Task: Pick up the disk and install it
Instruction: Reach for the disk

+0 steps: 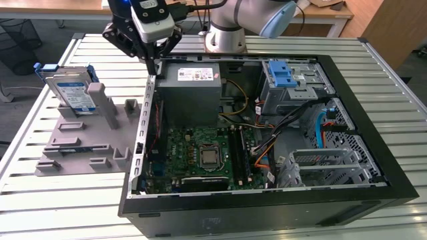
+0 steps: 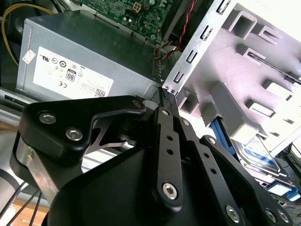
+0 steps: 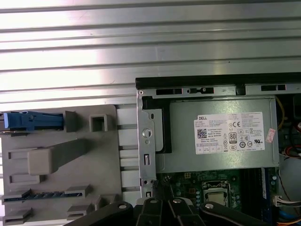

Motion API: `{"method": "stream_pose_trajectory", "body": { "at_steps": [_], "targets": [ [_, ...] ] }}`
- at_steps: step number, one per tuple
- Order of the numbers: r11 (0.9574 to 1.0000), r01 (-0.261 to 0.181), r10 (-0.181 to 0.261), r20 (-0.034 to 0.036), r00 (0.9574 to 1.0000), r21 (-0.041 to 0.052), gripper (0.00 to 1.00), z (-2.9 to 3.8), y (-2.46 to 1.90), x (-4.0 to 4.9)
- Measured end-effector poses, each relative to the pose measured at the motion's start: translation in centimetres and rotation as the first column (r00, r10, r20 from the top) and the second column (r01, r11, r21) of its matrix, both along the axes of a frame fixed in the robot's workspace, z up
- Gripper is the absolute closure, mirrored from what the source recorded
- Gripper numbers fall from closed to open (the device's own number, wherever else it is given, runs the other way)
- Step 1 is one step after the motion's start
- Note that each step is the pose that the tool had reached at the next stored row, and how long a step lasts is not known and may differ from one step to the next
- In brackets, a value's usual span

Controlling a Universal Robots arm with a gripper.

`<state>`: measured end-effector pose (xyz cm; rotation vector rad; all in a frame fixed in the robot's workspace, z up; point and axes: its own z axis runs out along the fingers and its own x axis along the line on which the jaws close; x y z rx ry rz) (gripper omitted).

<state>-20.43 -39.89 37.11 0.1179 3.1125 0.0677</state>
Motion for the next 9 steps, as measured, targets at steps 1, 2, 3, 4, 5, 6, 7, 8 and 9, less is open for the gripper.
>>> {"method": "stream_pose_trajectory", "body": {
  "at_steps": [1,2,3,4,5,6,7,8,9],
  "targets": [
    [1.0,0.0,0.0,-0.0001,1.0,-0.0001,0.89,0.0,0.0,-0.02],
    [1.0,0.0,0.0,0.0,1.0,0.0,0.89,-0.01,0.0,-0.04],
    [1.0,0.0,0.0,0.0,1.0,-0.0001,0.89,-0.02,0.0,-0.06],
    [1.0,0.0,0.0,-0.0001,1.0,-0.0001,0.89,-0.03,0.0,-0.08],
    [1.0,0.0,0.0,-0.0001,1.0,-0.0001,0.89,-0.07,0.0,-0.13],
    [1.0,0.0,0.0,-0.0001,1.0,-0.0001,0.89,-0.11,0.0,-0.19],
    [1.0,0.0,0.0,-0.0001,1.0,-0.0001,0.89,-0.12,0.0,-0.2],
    [1.0,0.0,0.0,-0.0001,1.0,0.0,0.89,-0.13,0.0,-0.21],
    [1.0,0.0,0.0,-0.0001,1.0,-0.0001,0.89,-0.14,0.0,-0.23]
  ]
}}
